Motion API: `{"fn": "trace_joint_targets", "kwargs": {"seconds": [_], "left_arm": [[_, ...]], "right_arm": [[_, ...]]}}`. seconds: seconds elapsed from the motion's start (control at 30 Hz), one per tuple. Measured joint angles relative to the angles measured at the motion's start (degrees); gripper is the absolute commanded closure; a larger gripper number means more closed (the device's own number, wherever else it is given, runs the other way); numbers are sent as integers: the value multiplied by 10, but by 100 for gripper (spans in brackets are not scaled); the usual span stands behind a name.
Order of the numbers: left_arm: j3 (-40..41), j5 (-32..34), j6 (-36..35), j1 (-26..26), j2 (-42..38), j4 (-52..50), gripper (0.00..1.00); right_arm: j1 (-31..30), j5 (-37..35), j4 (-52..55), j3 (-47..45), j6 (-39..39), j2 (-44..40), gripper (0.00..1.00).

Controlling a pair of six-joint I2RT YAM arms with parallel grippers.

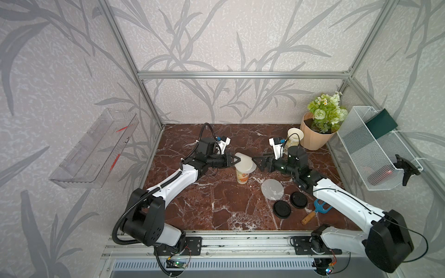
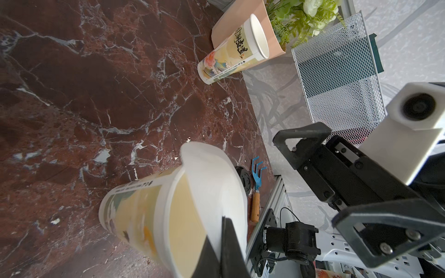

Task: Put the leak-proof paper on the milk tea cups
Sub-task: Place the leak-proof paper at the cup.

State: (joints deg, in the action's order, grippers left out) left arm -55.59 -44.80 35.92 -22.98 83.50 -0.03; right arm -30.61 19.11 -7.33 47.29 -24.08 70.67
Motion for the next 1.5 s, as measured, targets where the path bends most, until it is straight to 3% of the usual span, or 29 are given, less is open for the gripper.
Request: {"fn": "trace_joint_targets", "kwargs": {"seconds": [0.23,0.5,0.73,1.03,1.5], "left_arm": [[4,2,-2,6,0,-4,100],[9,2,-2,11,0,-4,100],[11,-1,-2,18,0,-6,95],[13,-9,-1,24,-2,2,71],[13,-16,1,36,-3,5,66]], "right_arm": [[-59,-99,91,75,61,66,9],[-76,-159,137,92,89,99,9],[-76,-174,143,92,94,115,9],[-78,-176,141,92,94,115,9],[-78,-181,141,100,101,113,9]]}}
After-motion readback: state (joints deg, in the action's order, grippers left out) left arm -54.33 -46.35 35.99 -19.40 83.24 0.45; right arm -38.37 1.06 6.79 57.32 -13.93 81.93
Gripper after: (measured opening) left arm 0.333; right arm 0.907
